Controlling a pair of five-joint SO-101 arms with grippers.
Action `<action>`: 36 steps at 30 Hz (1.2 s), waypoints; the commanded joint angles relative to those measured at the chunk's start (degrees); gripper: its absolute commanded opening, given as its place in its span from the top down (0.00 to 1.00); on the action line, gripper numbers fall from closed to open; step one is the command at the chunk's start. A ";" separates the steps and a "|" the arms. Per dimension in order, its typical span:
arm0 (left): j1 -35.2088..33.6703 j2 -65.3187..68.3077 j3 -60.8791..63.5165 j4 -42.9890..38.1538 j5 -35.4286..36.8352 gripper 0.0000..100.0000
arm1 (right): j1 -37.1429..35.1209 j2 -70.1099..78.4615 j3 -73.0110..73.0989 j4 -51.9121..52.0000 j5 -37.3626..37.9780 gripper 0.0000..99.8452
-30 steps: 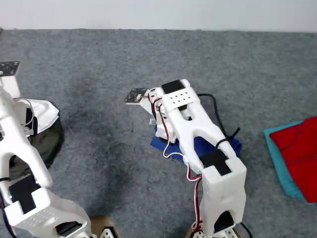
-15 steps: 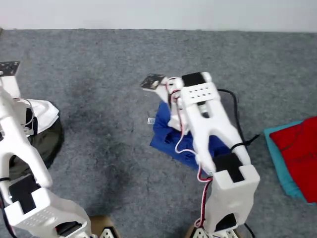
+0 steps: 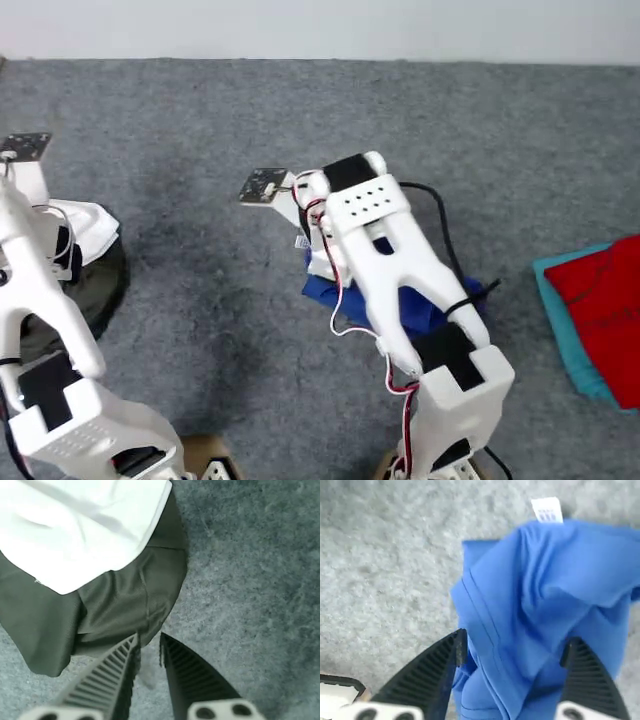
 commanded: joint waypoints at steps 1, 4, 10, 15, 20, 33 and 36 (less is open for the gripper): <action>-0.26 -3.34 -0.31 1.67 -0.62 0.94 | -1.01 2.51 -2.29 -2.24 0.18 0.68; -0.26 -3.34 -0.31 1.67 -0.62 0.94 | -1.01 7.52 -2.55 -4.70 0.09 0.68; -0.26 -3.34 -0.31 1.67 -0.53 0.94 | -1.80 13.93 -2.99 -6.11 0.00 0.69; -0.26 -3.34 -0.31 1.67 -0.53 0.94 | 0.75 15.87 -5.80 -10.51 -4.84 0.84; -0.26 -3.34 -0.31 1.67 -0.53 0.94 | 5.05 16.22 -10.29 -10.59 -5.98 0.95; -0.26 -3.34 -0.31 1.67 -0.53 0.94 | 18.07 11.74 -16.26 -4.35 -5.98 0.99; -0.26 -3.34 -0.31 1.67 -0.53 0.94 | 23.60 11.47 -16.26 -3.74 -5.89 0.99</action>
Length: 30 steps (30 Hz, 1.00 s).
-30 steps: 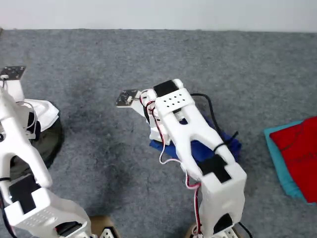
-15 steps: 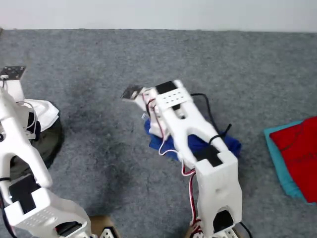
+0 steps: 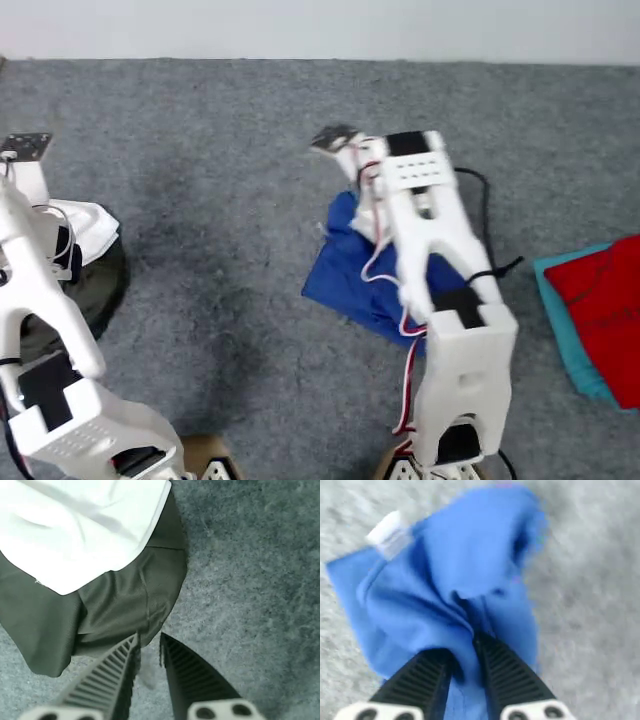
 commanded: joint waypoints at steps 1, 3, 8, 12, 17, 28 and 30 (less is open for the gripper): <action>-0.26 -3.34 -0.31 1.67 -0.53 0.94 | 6.90 -3.56 -2.81 1.80 -0.09 0.99; -0.26 -3.34 -0.31 1.67 -0.53 0.94 | 10.42 -3.03 -2.55 3.56 1.76 0.99; -0.26 -3.34 -0.22 1.67 -0.53 0.94 | 17.36 -1.63 -2.37 6.02 7.91 0.99; -0.26 -3.34 -0.22 1.67 -0.53 0.94 | 18.24 -2.15 -2.46 6.29 8.00 0.94; -0.26 -3.34 -0.22 1.67 -0.53 0.94 | 18.33 -6.11 -4.48 6.20 7.82 0.75; -0.26 -3.34 -0.22 1.67 -0.53 0.94 | 13.41 -17.36 -5.36 6.20 6.33 0.74; -0.26 -3.34 -0.22 1.67 -0.53 0.94 | 10.51 -16.66 -5.36 6.11 2.73 0.74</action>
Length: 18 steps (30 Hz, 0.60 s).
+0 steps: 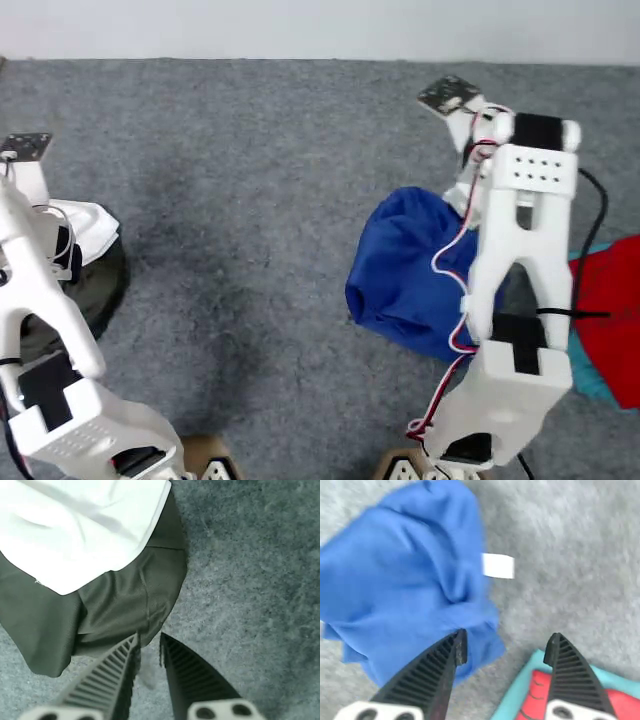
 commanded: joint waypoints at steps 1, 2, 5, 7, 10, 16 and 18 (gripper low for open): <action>-0.26 -3.34 -0.22 1.67 -0.53 0.94 | -5.05 -1.98 -2.90 0.48 -5.19 0.74; -0.26 -3.34 -0.22 1.67 -0.53 0.94 | -6.73 -1.10 -2.81 0.66 -6.95 0.74; -0.26 -3.34 -0.22 1.67 -0.53 0.94 | -11.91 2.42 -2.81 3.74 -10.90 0.74; -0.26 -3.34 -0.22 1.67 -0.53 0.94 | -15.08 5.14 -2.81 5.32 -12.31 0.74; -0.26 -3.34 -0.22 1.67 -0.53 0.94 | -18.51 8.48 -2.81 5.23 -12.48 0.74; -0.26 -3.34 -0.22 1.67 -0.53 0.94 | -18.68 16.57 -2.81 4.44 -12.40 0.81; -0.26 -3.34 -0.22 1.67 -0.53 0.94 | -19.21 18.68 -2.81 5.67 -12.40 0.83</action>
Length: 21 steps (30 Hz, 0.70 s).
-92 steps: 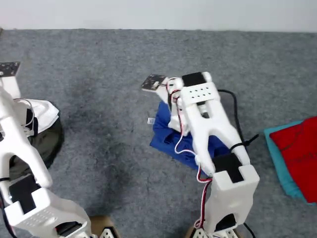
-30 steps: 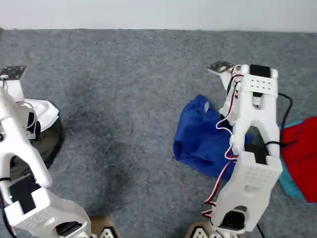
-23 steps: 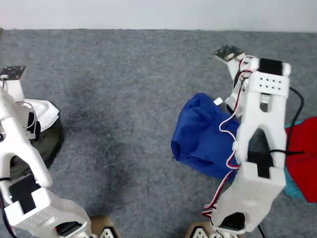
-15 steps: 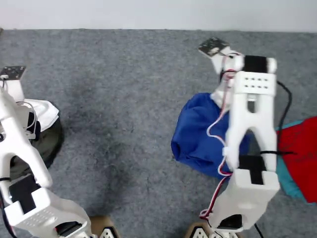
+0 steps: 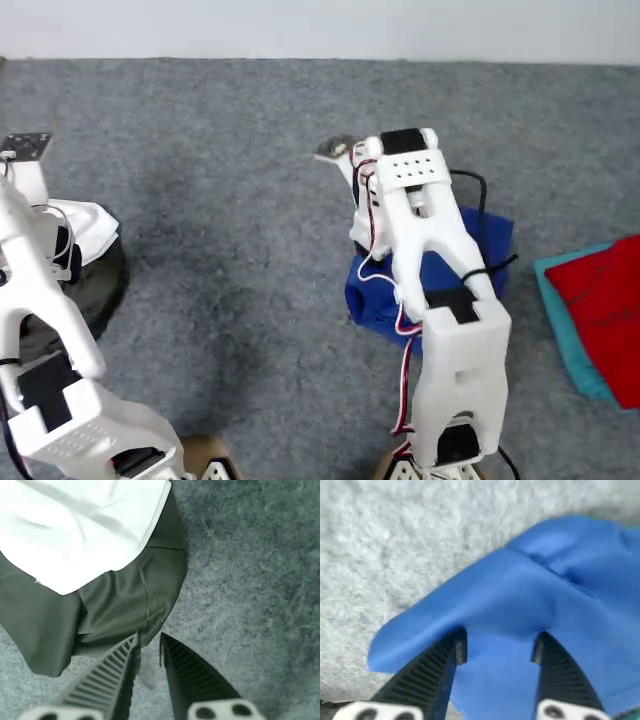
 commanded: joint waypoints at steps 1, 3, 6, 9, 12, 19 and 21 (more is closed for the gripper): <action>-0.26 -3.34 -0.22 1.67 -0.53 0.94 | -1.89 2.07 -2.55 1.71 -0.53 0.83; -0.26 -3.34 -0.22 1.67 -0.53 0.94 | -4.62 3.12 -2.64 2.15 -0.53 0.82; -0.18 -3.34 -0.22 1.67 -0.53 0.94 | -9.71 3.03 -2.90 1.98 -0.70 0.80; -0.18 -3.34 -0.22 1.67 -0.53 0.94 | -14.02 3.03 -2.90 1.01 -1.14 0.80; -0.18 -3.34 -0.22 1.67 -0.53 0.94 | -16.66 3.03 -2.90 0.84 -1.14 0.80; -0.18 -3.34 -0.22 1.67 -0.53 0.94 | -19.56 3.03 -2.99 -0.13 -5.10 0.78; -0.18 -3.34 -0.22 1.67 -0.53 0.94 | -18.68 2.15 -3.08 -0.04 -6.42 0.77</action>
